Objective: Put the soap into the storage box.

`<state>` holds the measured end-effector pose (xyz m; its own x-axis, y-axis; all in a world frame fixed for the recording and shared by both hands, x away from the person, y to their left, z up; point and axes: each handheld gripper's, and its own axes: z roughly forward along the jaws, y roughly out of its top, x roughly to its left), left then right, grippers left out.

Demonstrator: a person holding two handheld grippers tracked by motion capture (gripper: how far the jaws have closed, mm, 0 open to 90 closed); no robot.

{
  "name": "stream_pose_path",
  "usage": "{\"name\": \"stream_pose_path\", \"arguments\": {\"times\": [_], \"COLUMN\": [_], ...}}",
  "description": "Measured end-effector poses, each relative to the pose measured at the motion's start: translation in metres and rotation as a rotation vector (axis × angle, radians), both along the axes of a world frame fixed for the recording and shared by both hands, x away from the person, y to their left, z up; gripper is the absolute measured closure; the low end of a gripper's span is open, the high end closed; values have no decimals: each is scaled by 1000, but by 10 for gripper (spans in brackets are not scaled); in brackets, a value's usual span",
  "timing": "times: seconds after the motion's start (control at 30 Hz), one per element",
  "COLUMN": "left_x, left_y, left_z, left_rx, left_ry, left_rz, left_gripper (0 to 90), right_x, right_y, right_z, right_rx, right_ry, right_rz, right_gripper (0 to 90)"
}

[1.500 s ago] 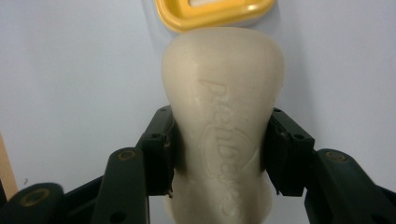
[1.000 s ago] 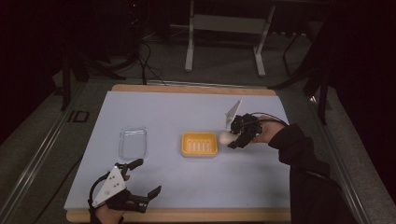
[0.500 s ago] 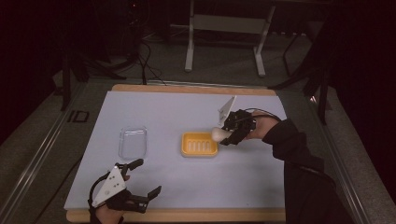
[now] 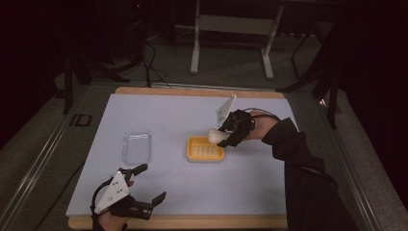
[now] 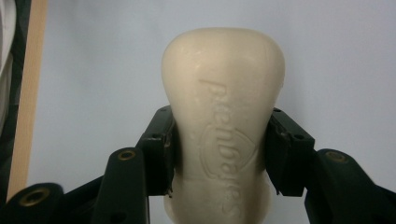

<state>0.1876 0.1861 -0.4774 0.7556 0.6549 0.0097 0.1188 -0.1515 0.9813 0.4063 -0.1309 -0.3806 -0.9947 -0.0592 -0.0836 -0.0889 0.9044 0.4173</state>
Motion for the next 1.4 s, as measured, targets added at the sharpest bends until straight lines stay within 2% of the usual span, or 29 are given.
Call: {"name": "stream_pose_path", "arguments": {"times": [0.2, 0.63, 0.7, 1.0, 1.1, 1.27, 1.4], "left_x": [0, 0, 0, 0, 0, -1, -1], "left_y": [0, 0, 0, 0, 0, 0, 0], "left_z": [0, 0, 0, 0, 0, 0, 0], "left_rx": [0, 3, 2, 3, 1, 5, 3], "left_ry": [0, 3, 1, 0, 1, 0, 0], "left_rz": [-1, -5, -6, -8, -10, -12, -12], "left_gripper": [12, 11, 12, 11, 12, 11, 12], "right_x": [2, 8, 11, 20, 25, 28, 29], "right_y": [8, 16, 17, 21, 24, 28, 30], "right_z": [-1, -18, -26, -47, -60, -70, -78], "right_rx": [16, 39, 27, 26, 28, 37, 22], "right_ry": [-1, -20, -14, -6, 8, 30, 37], "right_rz": [16, 38, 32, 31, 25, 21, 22], "right_gripper": [500, 500, 500, 500, 500, 500, 500]}}
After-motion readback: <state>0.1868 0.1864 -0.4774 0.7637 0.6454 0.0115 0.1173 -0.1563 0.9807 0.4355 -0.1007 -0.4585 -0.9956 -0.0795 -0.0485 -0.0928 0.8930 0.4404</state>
